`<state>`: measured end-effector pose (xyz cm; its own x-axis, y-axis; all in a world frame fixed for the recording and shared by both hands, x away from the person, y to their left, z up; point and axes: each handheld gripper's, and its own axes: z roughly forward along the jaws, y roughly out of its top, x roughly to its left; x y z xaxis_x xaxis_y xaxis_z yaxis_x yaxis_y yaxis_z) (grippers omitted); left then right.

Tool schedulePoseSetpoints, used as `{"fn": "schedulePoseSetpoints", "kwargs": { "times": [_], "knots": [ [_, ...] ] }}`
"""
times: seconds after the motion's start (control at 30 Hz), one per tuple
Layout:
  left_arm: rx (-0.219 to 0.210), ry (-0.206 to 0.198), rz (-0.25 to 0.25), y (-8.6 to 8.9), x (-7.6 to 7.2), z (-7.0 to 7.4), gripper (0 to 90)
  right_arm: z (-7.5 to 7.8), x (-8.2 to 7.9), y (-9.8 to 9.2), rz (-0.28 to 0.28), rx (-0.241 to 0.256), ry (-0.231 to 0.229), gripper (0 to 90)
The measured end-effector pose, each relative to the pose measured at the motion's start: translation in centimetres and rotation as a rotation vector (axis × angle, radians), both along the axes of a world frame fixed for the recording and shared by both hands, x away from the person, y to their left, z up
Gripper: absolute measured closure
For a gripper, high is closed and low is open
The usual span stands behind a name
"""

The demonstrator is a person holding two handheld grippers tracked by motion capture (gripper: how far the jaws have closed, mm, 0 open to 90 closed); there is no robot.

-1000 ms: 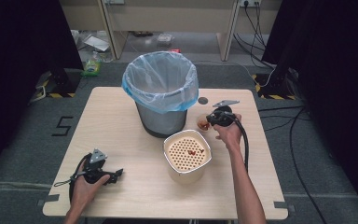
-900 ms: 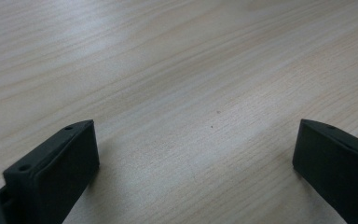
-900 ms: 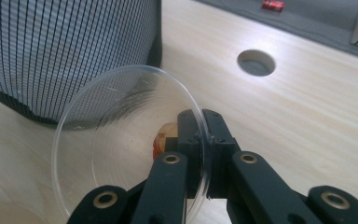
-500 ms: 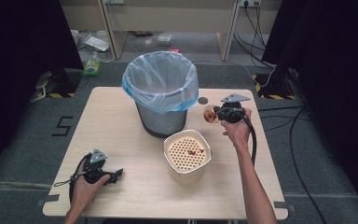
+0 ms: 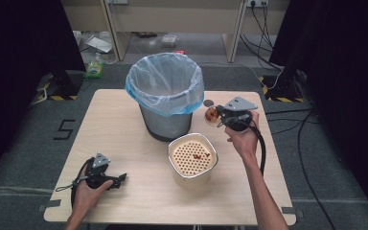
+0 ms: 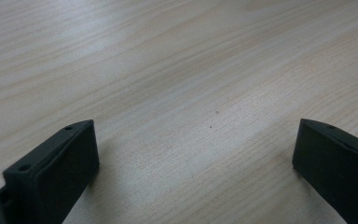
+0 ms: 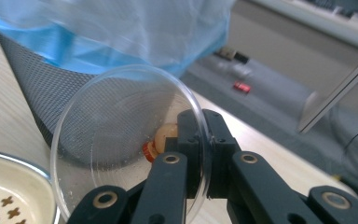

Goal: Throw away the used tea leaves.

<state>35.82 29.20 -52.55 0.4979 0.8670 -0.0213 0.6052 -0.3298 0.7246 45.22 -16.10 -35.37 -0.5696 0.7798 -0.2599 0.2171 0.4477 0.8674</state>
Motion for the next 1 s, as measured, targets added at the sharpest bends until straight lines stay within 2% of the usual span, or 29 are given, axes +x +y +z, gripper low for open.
{"fn": "schedulePoseSetpoints", "kwargs": {
  "times": [0.2,0.23,0.3,0.33,0.43,0.5,0.63,0.67,0.7,0.73,0.77,0.83,0.9,0.93,1.0],
  "knots": [
    [0.000,0.000,0.000,0.0,0.0,0.0,0.0,0.6,-2.5,0.9,0.003,-0.060,-0.126,87.3],
    [0.001,0.000,0.000,0.0,0.0,0.0,0.0,0.5,-3.2,1.2,0.017,-0.075,-0.168,87.3],
    [0.001,-0.001,0.000,0.0,0.0,0.0,0.0,0.2,-3.8,1.5,0.029,-0.083,-0.207,87.4],
    [0.001,-0.001,0.000,0.0,0.0,0.0,0.0,0.2,-3.8,1.5,0.029,-0.083,-0.207,87.4],
    [0.001,-0.001,0.001,0.0,0.0,0.0,0.0,-0.6,-4.8,2.4,0.047,-0.118,-0.284,87.3],
    [0.001,-0.001,0.001,0.0,0.0,0.0,0.0,-0.8,-5.0,2.7,0.053,-0.123,-0.295,87.3],
    [0.002,-0.003,0.001,0.0,0.0,0.0,0.0,-1.5,-6.2,3.3,0.073,-0.123,-0.373,87.4],
    [0.003,-0.004,0.002,0.0,-0.1,0.0,0.0,-1.6,-6.6,3.3,0.066,-0.124,-0.395,87.4],
    [0.003,-0.004,0.002,0.0,-0.1,0.0,0.0,-1.6,-6.6,3.3,0.066,-0.124,-0.395,87.4],
    [0.003,-0.003,0.002,0.0,-0.1,0.0,0.0,-1.7,-7.0,3.5,0.052,-0.135,-0.428,87.4],
    [0.004,-0.004,0.002,0.0,-0.1,0.0,0.0,-1.9,-7.4,3.8,0.038,-0.181,-0.469,87.6],
    [0.005,-0.004,0.003,0.0,-0.1,0.0,0.0,-2.8,-8.5,5.1,0.039,-0.306,-0.553,87.6],
    [0.005,-0.004,0.002,0.0,-0.1,0.0,0.0,-3.0,-8.7,5.4,0.042,-0.324,-0.571,87.6],
    [0.004,-0.002,0.002,0.0,-0.1,0.0,0.0,-3.0,-9.3,5.8,0.043,-0.360,-0.614,87.6],
    [0.004,-0.002,0.002,0.0,-0.1,0.0,0.0,-2.9,-9.5,6.0,0.047,-0.361,-0.623,87.6]
  ]
}}
